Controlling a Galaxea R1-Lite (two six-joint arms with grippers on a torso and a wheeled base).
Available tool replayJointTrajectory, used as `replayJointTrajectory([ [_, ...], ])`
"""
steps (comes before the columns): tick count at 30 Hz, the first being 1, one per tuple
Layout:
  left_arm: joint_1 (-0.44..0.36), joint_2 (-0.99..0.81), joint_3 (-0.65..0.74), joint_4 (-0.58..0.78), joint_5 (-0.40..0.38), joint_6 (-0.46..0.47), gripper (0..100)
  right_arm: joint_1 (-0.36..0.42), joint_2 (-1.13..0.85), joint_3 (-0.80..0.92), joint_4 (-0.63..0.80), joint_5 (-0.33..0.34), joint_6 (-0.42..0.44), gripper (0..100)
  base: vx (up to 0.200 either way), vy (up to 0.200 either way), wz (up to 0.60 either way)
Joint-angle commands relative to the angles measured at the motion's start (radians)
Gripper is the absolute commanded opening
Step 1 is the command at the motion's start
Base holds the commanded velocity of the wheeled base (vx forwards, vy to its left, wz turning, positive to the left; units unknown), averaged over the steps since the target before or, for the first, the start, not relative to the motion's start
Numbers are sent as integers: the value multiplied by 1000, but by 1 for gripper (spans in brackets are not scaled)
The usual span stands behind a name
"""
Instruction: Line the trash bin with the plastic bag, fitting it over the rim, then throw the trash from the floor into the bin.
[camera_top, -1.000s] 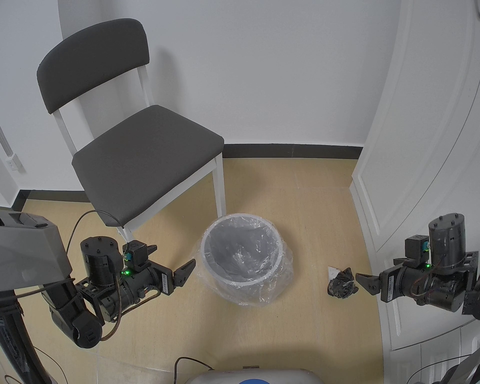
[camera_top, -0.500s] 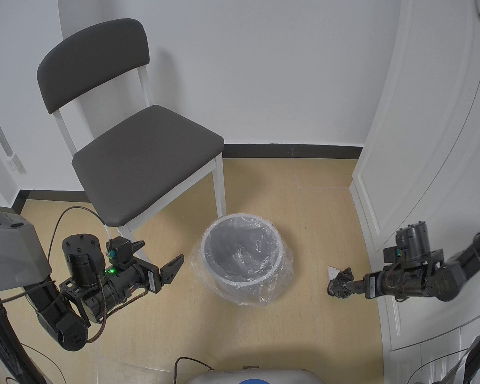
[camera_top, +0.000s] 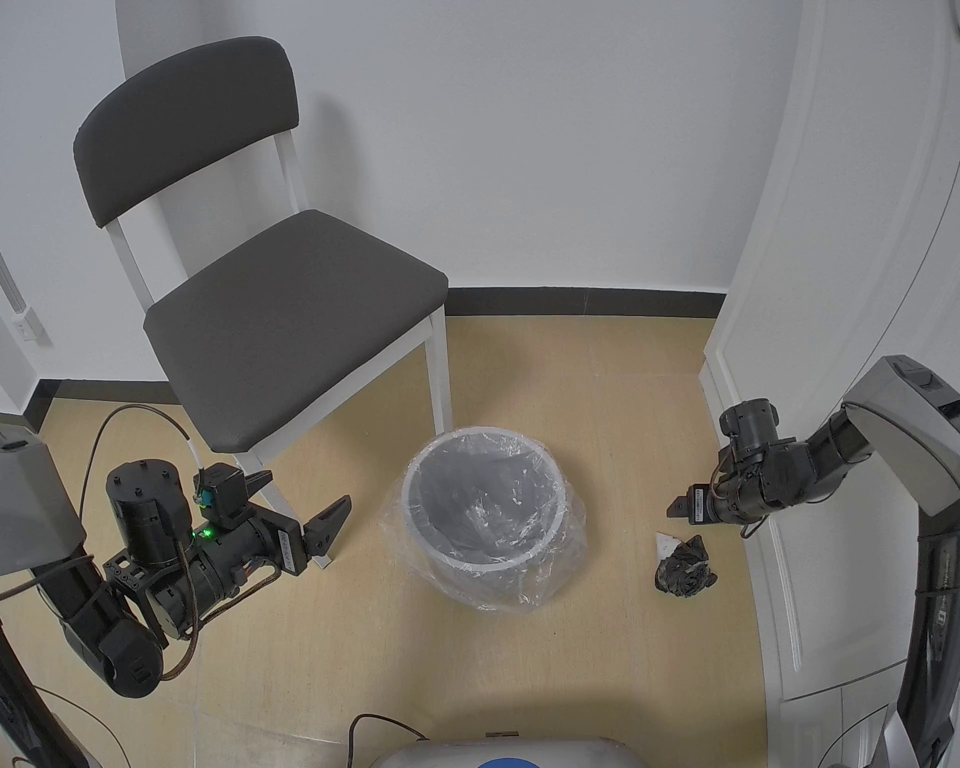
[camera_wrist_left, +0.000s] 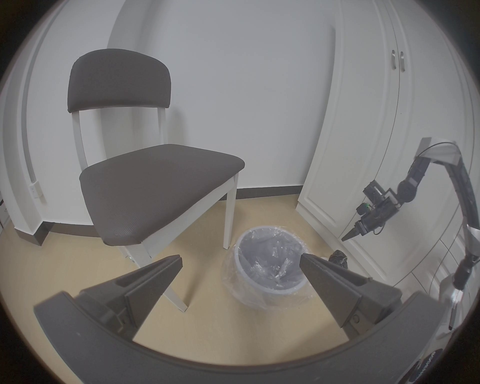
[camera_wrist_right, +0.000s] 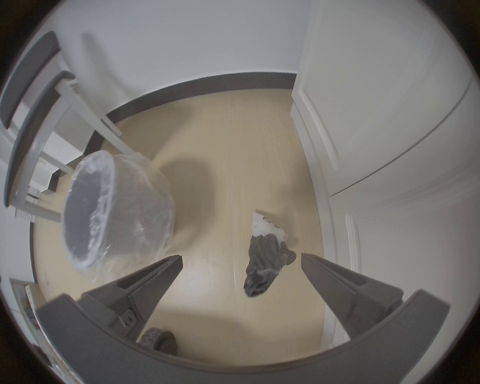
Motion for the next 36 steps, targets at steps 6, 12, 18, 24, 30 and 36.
replayJointTrajectory([
  [6,48,-2,-21,-1,-1,1,100,-136,542,-776,526,-27,9,100,0,0,0],
  [12,44,13,-22,-3,-3,2,100,-145,572,-776,528,-20,8,100,0,0,0],
  [18,42,15,-21,-3,-3,2,100,-144,577,-776,534,5,15,100,0,0,0],
  [24,41,21,-21,-3,-3,4,100,-141,575,-776,546,68,17,100,0,0,0],
  [30,39,27,-22,-3,-3,4,100,-133,575,-776,571,103,1,100,0,0,0],
  [36,39,33,-28,-5,-3,4,100,-131,575,-776,572,120,-14,0,0,0,0],
])
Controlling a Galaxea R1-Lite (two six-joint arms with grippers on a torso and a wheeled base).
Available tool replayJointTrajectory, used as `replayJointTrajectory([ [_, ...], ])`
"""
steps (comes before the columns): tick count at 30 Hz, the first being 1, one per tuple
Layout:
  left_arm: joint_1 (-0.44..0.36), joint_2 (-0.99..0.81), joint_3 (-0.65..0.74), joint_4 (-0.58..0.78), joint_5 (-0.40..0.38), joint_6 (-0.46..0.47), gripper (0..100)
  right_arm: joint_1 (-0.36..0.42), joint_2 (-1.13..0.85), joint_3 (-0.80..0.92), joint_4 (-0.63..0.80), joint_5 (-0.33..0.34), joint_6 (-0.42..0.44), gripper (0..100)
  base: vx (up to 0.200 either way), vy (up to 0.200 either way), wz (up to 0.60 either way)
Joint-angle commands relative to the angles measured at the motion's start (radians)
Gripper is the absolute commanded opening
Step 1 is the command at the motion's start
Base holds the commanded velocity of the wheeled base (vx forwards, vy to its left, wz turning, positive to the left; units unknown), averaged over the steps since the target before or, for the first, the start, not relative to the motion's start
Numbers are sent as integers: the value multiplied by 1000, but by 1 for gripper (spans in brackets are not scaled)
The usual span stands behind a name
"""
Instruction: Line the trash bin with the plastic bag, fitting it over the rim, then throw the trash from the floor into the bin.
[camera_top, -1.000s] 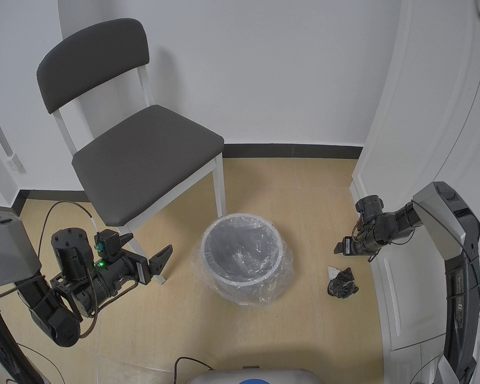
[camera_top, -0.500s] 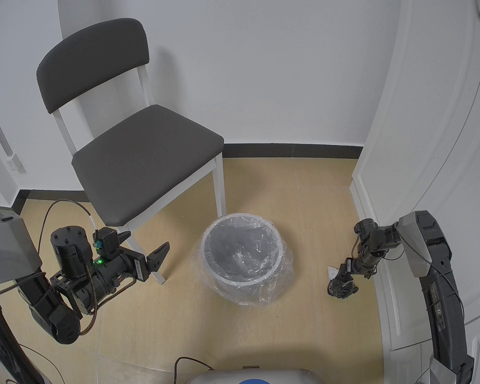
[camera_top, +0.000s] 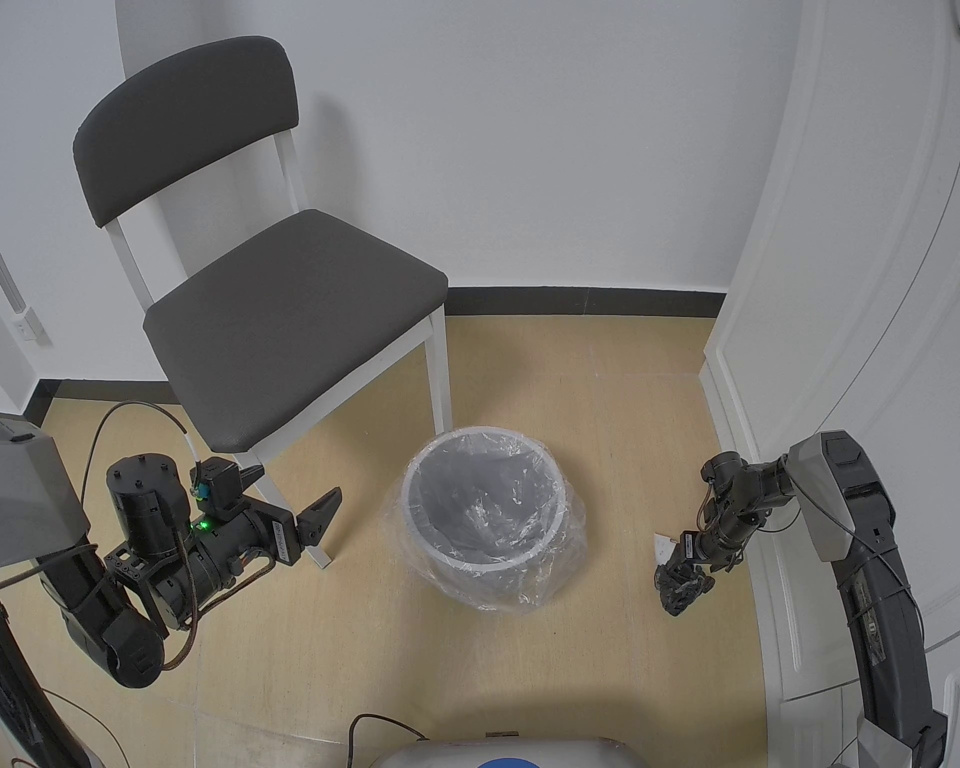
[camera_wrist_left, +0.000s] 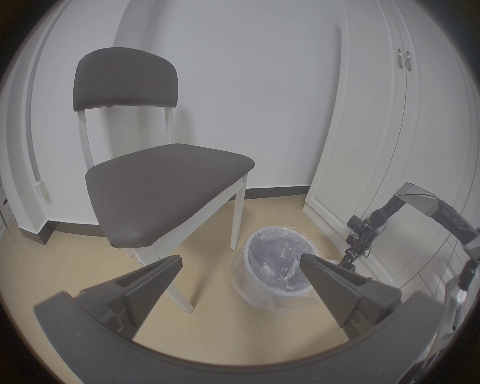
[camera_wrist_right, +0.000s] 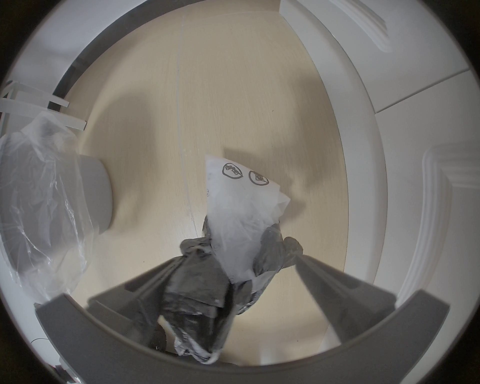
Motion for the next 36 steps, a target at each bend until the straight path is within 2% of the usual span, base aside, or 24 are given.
replayJointTrajectory([
  [1,0,9,-4,-1,0,0,100,1,0,0,1,2,1,0,0,0,0],
  [7,0,21,-5,-1,0,1,100,1,0,0,-1,2,8,0,0,0,0],
  [13,-2,14,1,-24,2,0,100,-10,-26,0,-7,12,53,0,0,0,0],
  [14,-11,12,2,-42,2,1,100,-15,-75,0,-6,63,85,0,0,0,0],
  [16,-14,12,-2,-45,2,0,100,-30,-149,4,1,95,109,0,0,0,0],
  [24,-19,-56,13,-44,3,1,100,-18,-534,282,4,91,82,0,0,0,0],
  [26,-19,-56,13,-44,3,1,100,-18,-534,282,4,91,82,0,0,0,0],
  [27,-25,-97,41,-42,5,3,100,4,-698,383,7,89,8,0,0,0,0],
  [30,-49,-131,59,-32,5,4,100,41,-902,478,13,88,-95,0,0,0,0],
  [33,-51,-135,58,-32,8,4,100,76,-1054,501,91,88,-228,0,0,0,0],
  [36,-49,-155,62,-32,11,7,100,79,-1197,556,182,86,-432,0,0,0,0],
])
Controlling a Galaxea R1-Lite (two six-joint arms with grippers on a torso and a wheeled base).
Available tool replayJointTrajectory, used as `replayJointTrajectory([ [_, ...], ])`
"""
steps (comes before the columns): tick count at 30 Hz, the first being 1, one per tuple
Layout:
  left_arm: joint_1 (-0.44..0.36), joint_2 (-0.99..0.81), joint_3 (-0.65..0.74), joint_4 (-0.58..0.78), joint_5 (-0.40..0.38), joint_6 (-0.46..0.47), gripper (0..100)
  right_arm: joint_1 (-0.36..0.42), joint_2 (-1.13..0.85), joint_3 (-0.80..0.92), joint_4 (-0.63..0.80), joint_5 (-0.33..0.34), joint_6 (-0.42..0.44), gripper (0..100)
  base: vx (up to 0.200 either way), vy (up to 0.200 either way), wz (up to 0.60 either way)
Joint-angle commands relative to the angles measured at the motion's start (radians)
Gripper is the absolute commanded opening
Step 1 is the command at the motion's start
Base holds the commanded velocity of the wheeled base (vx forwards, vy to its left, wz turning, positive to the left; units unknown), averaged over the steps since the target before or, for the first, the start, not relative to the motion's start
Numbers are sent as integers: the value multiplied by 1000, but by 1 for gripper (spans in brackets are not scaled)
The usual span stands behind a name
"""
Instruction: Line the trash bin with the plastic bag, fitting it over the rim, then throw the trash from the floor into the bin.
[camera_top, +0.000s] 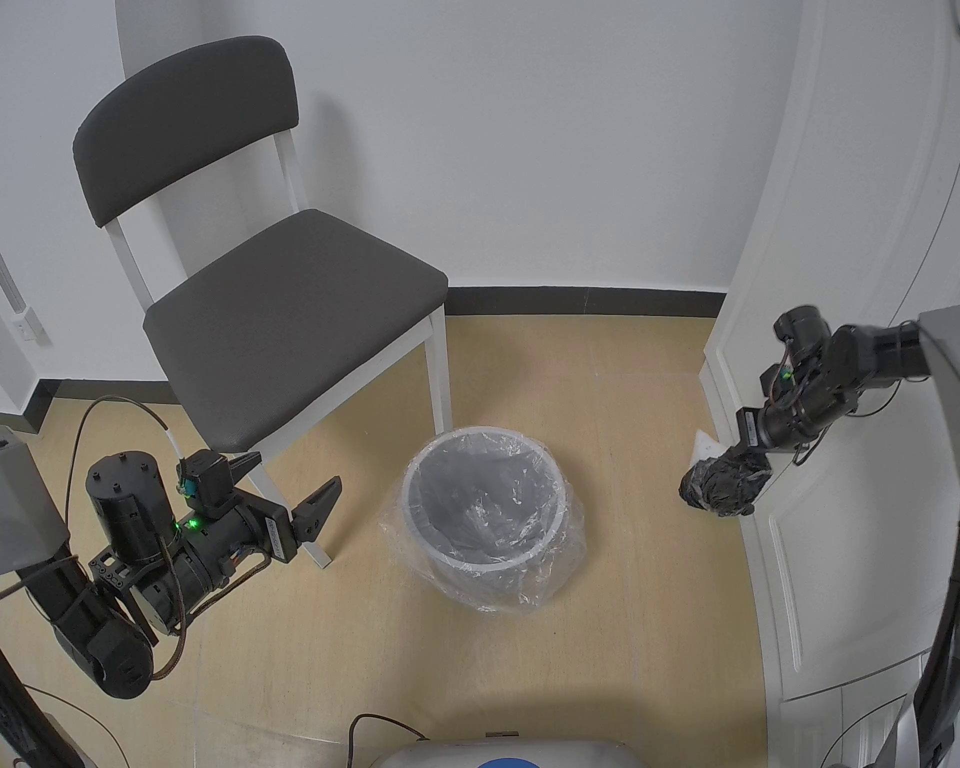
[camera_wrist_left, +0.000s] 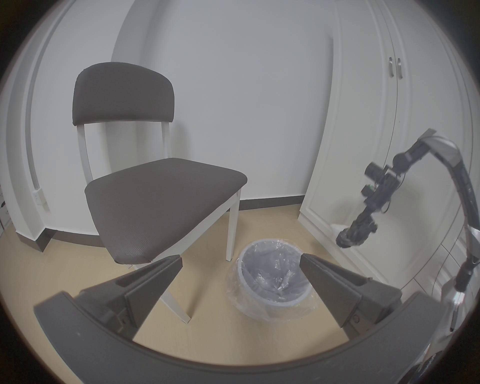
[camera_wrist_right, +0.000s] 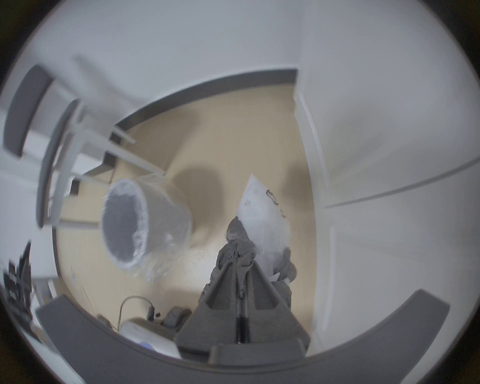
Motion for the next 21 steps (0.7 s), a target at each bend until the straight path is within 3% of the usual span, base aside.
replayJointTrajectory([
  [1,-19,-94,35,5,5,6,100,52,-536,215,140,-2,-430,0,0,0,0],
  [3,-20,-95,39,5,5,14,100,26,-600,238,141,-6,-627,0,0,0,0],
  [6,-20,-95,38,3,5,31,100,12,-657,222,137,-24,-832,0,0,0,0],
  [8,-20,-95,38,3,5,32,100,37,-668,202,138,-38,-898,0,0,0,0],
  [10,-20,-95,41,3,5,32,100,110,-677,202,138,-59,-932,0,0,0,0],
  [12,-20,-95,42,3,5,32,100,198,-682,210,137,-102,-944,0,0,0,0],
  [13,-20,-95,42,3,5,32,100,198,-682,210,137,-102,-944,0,0,0,0],
  [14,-19,-94,42,3,5,32,100,284,-677,207,137,-174,-963,0,0,0,0],
  [15,-19,-94,42,3,5,32,100,290,-676,207,137,-180,-966,0,0,0,0],
  [17,-14,-92,39,3,3,32,100,389,-646,186,120,-275,-1015,0,0,0,0],
  [18,-14,-92,39,3,3,32,100,389,-646,186,120,-275,-1015,0,0,0,0],
  [19,-16,-89,41,3,3,32,100,423,-619,181,107,-309,-1104,0,0,0,0],
  [21,-16,-81,39,2,3,31,100,422,-585,172,84,-315,-1285,0,0,0,0],
])
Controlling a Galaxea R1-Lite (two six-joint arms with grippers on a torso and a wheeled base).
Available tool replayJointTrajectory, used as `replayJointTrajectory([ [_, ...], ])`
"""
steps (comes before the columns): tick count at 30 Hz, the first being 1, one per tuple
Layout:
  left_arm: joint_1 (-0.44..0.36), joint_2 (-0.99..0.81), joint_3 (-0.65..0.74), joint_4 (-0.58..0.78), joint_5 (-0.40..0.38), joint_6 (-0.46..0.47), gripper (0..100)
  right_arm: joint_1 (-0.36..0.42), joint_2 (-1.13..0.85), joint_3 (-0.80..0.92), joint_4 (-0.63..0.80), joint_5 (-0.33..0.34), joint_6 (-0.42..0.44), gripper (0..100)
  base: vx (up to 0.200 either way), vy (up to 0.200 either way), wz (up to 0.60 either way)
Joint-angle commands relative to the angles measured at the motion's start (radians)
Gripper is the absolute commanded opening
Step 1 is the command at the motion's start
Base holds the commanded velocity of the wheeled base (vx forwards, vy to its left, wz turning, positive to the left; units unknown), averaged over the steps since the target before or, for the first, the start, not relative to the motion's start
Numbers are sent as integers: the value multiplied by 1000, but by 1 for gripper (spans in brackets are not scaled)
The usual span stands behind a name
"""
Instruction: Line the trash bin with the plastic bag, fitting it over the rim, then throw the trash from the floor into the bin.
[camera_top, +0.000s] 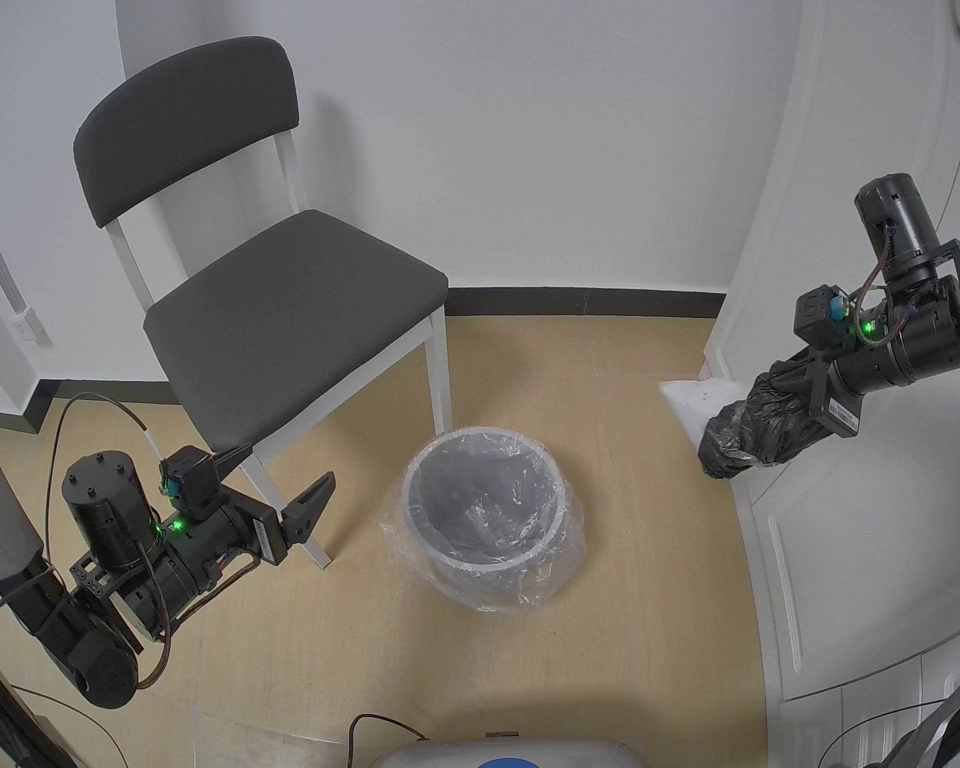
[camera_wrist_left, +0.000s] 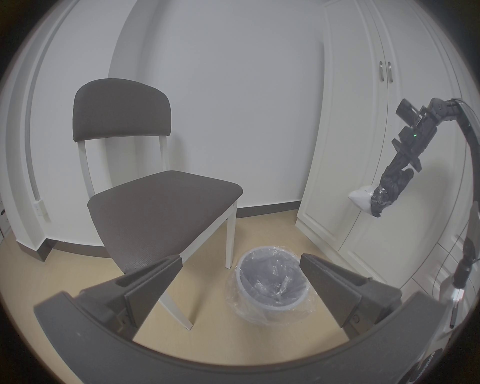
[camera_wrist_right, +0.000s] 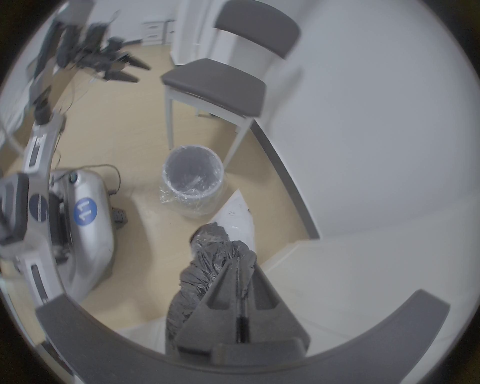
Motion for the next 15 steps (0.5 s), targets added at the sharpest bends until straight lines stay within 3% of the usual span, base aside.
replayJointTrajectory([
  [1,3,5,1,0,-2,2,100,111,40,-21,-51,-95,-353,0,0,0,0],
  [2,3,8,0,0,-4,2,100,96,66,-27,-86,-93,-453,0,0,0,0],
  [3,3,8,-2,0,-4,2,100,94,69,-27,-90,-93,-467,0,0,0,0],
  [4,4,16,-6,1,-5,0,100,81,116,-37,-172,-83,-614,0,0,0,0],
  [7,23,25,-22,1,-7,0,100,88,205,-47,-333,-70,-787,0,0,0,0],
  [10,50,34,-37,1,-8,0,100,116,301,-50,-457,-60,-850,0,0,0,0],
  [15,72,39,-49,1,-8,-1,100,177,443,-93,-546,-58,-849,0,0,0,0],
])
